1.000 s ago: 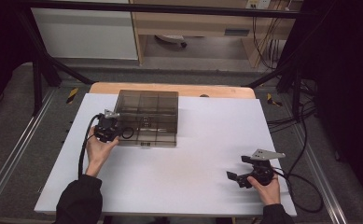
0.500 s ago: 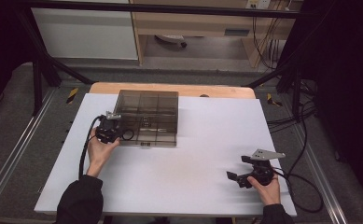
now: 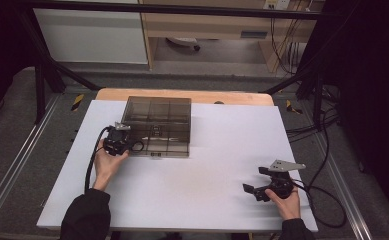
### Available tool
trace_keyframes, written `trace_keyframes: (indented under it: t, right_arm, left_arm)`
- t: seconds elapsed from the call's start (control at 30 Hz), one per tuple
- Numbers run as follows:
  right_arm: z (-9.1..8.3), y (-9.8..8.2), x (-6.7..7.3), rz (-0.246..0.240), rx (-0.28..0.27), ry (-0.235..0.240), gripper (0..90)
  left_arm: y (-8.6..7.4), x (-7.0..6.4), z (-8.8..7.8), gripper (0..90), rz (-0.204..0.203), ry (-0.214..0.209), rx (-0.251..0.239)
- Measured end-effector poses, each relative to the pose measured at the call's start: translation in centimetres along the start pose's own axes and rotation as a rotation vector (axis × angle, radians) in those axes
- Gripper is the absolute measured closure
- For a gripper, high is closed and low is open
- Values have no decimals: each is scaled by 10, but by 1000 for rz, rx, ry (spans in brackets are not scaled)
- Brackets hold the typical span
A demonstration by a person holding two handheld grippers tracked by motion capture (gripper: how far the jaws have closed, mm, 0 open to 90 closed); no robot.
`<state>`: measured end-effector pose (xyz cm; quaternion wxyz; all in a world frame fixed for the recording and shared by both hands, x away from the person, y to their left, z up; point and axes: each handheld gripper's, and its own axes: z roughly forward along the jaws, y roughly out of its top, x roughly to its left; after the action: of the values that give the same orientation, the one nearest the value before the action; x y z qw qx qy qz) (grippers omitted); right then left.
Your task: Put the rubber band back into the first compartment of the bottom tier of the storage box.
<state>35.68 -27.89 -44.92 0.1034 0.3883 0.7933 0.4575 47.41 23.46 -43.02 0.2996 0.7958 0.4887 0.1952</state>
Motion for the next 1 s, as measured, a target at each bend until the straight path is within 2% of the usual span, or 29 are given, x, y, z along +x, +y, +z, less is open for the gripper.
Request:
trace_keyframes:
  t: [0.17, 0.5, 1.0]
  right_arm:
    - [0, 0, 0, -2, -2, -1, 8]
    - [0, 0, 0, -1, -3, -1, 8]
    - [0, 0, 0, -1, -2, -2, 8]
  left_arm:
    - [0, 0, 0, 863, 4, -3, 1]
    - [2, -1, -8, 800, 2, -7, -32]
    - [3, -6, -30, 580, 19, -37, -86]
